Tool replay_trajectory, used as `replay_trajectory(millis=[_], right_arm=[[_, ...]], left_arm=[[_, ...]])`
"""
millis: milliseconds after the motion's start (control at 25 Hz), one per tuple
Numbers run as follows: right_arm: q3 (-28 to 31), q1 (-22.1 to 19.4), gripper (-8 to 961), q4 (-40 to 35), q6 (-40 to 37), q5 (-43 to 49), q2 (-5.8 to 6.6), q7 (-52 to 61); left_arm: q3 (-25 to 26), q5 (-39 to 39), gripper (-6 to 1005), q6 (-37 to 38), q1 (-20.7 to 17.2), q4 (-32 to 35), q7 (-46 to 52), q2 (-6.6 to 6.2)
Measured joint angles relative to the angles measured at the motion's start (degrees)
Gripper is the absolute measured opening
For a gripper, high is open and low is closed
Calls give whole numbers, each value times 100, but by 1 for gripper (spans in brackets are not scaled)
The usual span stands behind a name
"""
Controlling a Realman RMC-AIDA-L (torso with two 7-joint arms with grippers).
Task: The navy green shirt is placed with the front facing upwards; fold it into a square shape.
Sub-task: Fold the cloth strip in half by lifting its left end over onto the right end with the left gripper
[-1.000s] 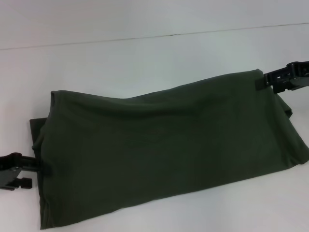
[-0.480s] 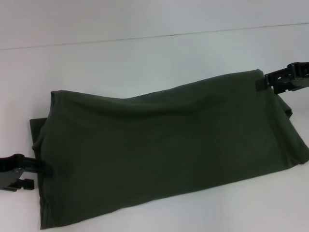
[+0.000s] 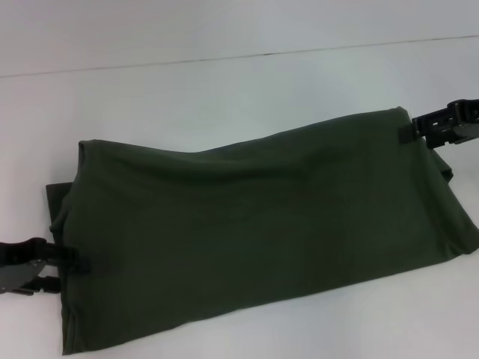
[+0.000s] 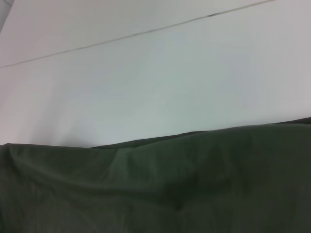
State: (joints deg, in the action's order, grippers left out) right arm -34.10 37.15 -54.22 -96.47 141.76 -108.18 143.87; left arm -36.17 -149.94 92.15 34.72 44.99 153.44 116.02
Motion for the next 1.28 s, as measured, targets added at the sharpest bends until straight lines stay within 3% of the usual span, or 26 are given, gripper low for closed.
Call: replay_trajectory(millis=[1280], right_arm=[[0, -6, 798, 0, -12, -9, 0, 18]], left_arm=[[-4, -122, 704, -37, 74, -56, 5, 39]])
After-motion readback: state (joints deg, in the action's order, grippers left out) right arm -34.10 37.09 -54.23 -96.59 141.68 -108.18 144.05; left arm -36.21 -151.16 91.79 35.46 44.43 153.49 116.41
